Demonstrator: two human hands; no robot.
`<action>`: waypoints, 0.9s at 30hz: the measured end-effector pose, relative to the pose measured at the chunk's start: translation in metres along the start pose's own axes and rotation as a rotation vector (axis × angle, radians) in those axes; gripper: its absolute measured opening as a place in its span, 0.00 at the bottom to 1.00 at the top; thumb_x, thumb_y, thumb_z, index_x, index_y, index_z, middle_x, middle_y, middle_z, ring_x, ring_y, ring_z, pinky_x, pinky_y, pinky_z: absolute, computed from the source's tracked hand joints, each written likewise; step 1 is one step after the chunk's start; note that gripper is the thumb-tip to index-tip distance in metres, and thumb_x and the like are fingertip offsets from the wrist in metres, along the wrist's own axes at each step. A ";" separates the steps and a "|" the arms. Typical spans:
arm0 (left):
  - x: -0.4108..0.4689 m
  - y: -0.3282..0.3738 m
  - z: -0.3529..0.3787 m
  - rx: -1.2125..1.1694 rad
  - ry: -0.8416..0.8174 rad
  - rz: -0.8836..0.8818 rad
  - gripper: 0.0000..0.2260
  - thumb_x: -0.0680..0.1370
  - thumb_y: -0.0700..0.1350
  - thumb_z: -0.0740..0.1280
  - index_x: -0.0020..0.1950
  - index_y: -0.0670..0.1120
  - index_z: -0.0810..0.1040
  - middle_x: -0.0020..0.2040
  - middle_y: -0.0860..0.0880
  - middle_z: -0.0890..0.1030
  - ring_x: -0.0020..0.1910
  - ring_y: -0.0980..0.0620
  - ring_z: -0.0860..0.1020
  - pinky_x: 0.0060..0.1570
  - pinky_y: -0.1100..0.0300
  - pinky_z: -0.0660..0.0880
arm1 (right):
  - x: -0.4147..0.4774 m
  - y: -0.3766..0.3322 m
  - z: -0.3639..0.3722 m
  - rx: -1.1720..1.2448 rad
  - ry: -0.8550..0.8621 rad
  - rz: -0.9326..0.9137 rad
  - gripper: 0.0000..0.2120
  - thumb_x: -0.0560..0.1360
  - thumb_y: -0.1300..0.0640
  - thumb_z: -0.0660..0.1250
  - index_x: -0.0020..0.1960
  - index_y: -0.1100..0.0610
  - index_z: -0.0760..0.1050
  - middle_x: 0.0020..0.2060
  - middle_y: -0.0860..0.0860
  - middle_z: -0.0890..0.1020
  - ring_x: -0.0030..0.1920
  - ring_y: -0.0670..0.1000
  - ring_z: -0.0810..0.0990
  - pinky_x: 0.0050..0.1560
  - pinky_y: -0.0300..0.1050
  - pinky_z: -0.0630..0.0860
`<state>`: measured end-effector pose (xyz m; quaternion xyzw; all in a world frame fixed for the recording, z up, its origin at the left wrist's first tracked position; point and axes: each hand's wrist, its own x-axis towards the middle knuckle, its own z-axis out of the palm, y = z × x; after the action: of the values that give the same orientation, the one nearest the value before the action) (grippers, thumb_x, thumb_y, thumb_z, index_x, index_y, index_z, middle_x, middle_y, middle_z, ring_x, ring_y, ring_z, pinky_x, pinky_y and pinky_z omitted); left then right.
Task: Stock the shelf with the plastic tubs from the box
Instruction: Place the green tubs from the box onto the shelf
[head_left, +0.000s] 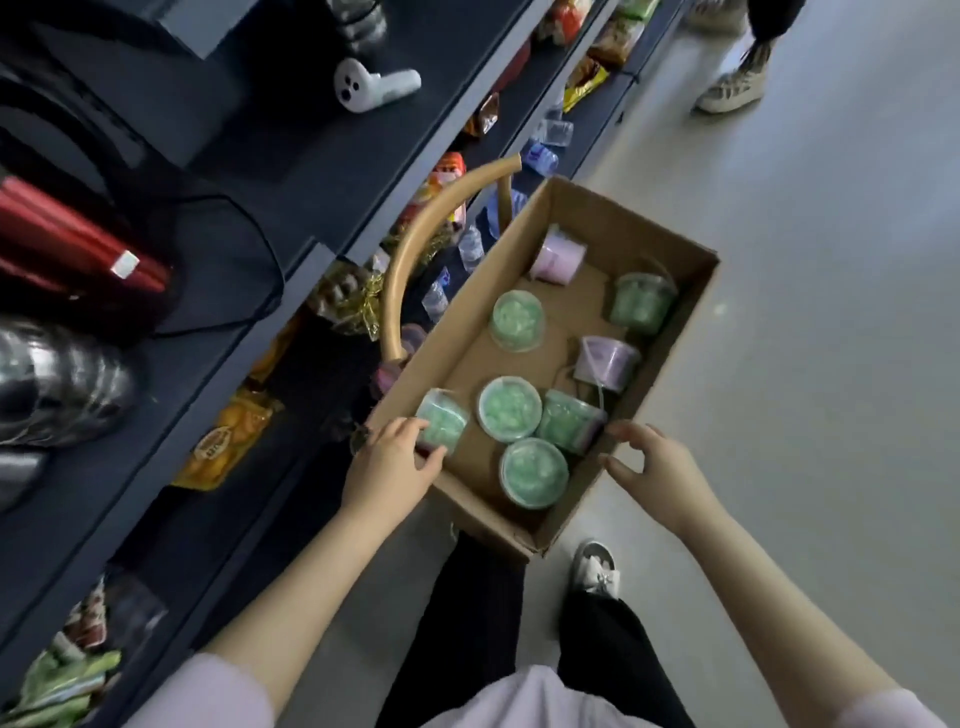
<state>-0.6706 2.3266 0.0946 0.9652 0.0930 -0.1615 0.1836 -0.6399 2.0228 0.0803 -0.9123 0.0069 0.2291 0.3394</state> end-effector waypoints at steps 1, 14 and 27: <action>0.015 -0.009 0.010 -0.008 -0.032 -0.013 0.19 0.78 0.55 0.64 0.66 0.48 0.73 0.64 0.51 0.75 0.63 0.47 0.72 0.55 0.54 0.72 | 0.014 0.000 0.013 0.020 -0.001 0.029 0.12 0.72 0.58 0.72 0.55 0.57 0.78 0.49 0.52 0.80 0.50 0.53 0.78 0.49 0.41 0.70; 0.165 -0.087 0.111 -0.371 -0.419 -0.432 0.30 0.78 0.55 0.65 0.76 0.45 0.60 0.71 0.43 0.69 0.68 0.43 0.70 0.66 0.51 0.67 | 0.182 -0.007 0.141 0.126 -0.054 0.216 0.23 0.76 0.55 0.69 0.69 0.53 0.71 0.65 0.53 0.76 0.66 0.53 0.72 0.64 0.44 0.66; 0.180 -0.110 0.147 -0.530 -0.468 -0.409 0.24 0.78 0.54 0.65 0.72 0.49 0.67 0.64 0.46 0.77 0.60 0.46 0.77 0.60 0.48 0.74 | 0.219 -0.004 0.169 -0.214 -0.219 0.368 0.32 0.70 0.46 0.73 0.71 0.50 0.68 0.63 0.58 0.73 0.64 0.60 0.69 0.61 0.50 0.68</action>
<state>-0.5707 2.3926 -0.1326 0.7833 0.2772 -0.3802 0.4062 -0.5131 2.1619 -0.1219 -0.8960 0.1120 0.3842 0.1923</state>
